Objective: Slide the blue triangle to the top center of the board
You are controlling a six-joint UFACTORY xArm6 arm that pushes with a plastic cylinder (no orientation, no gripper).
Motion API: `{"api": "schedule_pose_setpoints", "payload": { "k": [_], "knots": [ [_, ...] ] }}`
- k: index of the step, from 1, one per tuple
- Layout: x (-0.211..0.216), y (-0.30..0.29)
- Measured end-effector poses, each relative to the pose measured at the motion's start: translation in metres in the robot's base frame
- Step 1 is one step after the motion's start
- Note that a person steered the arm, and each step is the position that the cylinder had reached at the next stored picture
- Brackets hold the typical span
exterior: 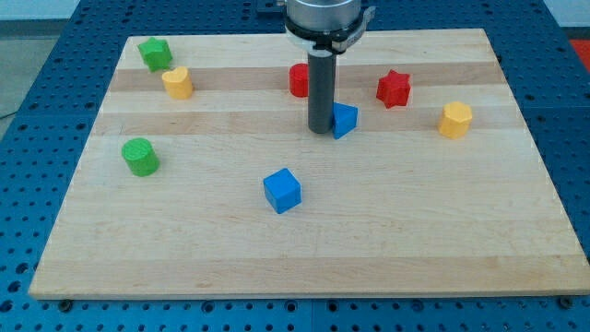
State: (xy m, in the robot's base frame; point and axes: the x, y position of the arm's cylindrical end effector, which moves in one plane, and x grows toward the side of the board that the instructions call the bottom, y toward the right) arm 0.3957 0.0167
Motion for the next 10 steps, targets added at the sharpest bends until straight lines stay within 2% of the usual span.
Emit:
{"api": "schedule_pose_setpoints", "payload": {
  "k": [1,2,4,5,7,8,10],
  "knots": [
    [0.034,-0.007],
    [0.036,0.022],
    [-0.064,0.010],
    [-0.076,0.006],
    [-0.044,0.010],
    [-0.062,0.031],
    [-0.161,0.034]
  ]
}}
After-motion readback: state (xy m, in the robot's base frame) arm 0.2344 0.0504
